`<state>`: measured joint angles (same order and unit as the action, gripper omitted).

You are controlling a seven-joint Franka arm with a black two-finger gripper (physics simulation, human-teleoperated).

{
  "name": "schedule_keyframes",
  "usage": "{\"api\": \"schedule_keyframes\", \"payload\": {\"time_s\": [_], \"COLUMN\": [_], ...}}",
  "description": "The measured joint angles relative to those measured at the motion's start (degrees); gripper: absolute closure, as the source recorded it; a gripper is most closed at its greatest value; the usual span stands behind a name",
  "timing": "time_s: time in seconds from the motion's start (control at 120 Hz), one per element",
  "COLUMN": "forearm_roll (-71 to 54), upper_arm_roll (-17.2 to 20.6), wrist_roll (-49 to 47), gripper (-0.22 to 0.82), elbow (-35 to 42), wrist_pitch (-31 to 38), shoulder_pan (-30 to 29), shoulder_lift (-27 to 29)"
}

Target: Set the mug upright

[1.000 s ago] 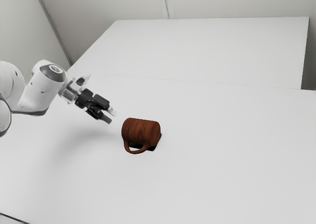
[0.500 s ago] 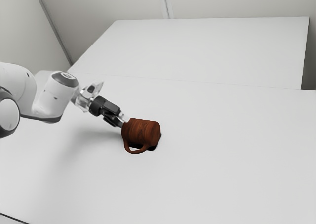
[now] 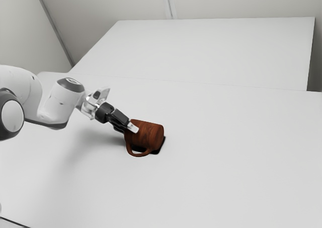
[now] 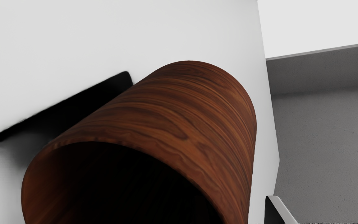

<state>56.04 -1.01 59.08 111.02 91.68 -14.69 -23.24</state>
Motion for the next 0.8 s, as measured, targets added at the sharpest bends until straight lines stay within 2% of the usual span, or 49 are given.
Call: {"api": "schedule_keyframes", "payload": {"time_s": [0.1,0.225,0.533,0.675,0.8], "forearm_roll": [0.1,0.0,-1.0,-5.4,-14.9], "upper_arm_roll": [0.0,0.0,-0.1,-0.6,-0.7], "wrist_roll": [0.1,0.3,0.5,0.2,-0.9], "gripper": [0.65,0.71,0.76,0.78,0.78], "elbow": [-0.1,-0.2,-0.1,0.0,0.1], "wrist_pitch": [-0.4,-0.6,-0.7,0.3,3.6], "shoulder_pan": [0.1,0.3,0.8,2.8,5.8], "shoulder_lift": [0.0,0.2,2.1,6.2,10.6]}}
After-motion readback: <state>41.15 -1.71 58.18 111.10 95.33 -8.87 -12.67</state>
